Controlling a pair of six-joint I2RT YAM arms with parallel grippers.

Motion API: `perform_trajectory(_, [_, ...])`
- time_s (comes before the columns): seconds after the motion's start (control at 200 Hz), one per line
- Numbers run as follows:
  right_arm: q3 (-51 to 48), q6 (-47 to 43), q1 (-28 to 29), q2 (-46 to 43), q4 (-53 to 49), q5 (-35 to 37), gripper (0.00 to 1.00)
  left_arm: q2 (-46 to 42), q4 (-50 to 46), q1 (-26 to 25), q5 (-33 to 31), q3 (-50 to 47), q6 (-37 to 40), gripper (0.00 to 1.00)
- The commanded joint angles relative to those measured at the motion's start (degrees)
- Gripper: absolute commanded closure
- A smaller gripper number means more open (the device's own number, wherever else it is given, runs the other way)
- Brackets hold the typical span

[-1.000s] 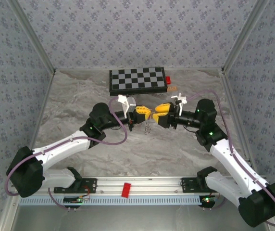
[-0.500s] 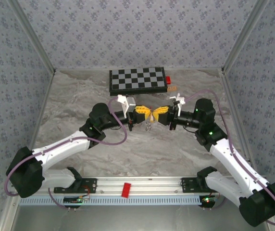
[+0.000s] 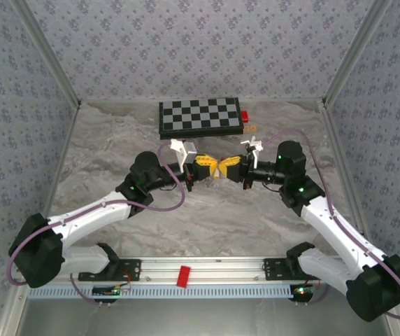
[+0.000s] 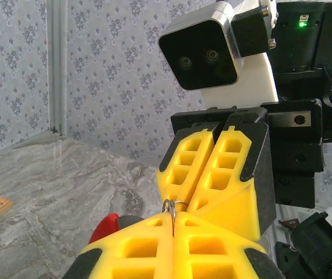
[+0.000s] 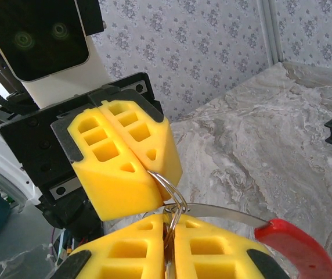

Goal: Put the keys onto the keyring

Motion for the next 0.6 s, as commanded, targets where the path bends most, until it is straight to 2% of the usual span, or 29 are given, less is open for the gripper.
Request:
perform_trajectory(0.0, [0.0,-1.0,1.2,0.9,-0.8,-0.6,0.88,-0.4,8.2,-1.2,1.7,1.3,-1.6,1.0])
perform_trajectory(0.13, [-0.7,-1.3,1.2,0.5,-1.3,0.4,0.79,-0.9,8.7,-1.1,0.2,0.8,-1.5,1.0])
perform_trajectory(0.455, [-1.9,-3.0,0.6,-1.9,-4.2,0.9,0.79,-1.4,9.2,-1.1,-1.5,0.3,-1.1,1.0])
perform_trajectory(0.595, [-1.5,-3.7,-0.9,-4.3,-6.6,1.3,0.75,-1.7,8.5,-1.0,-2.2,-0.2,-0.5,1.0])
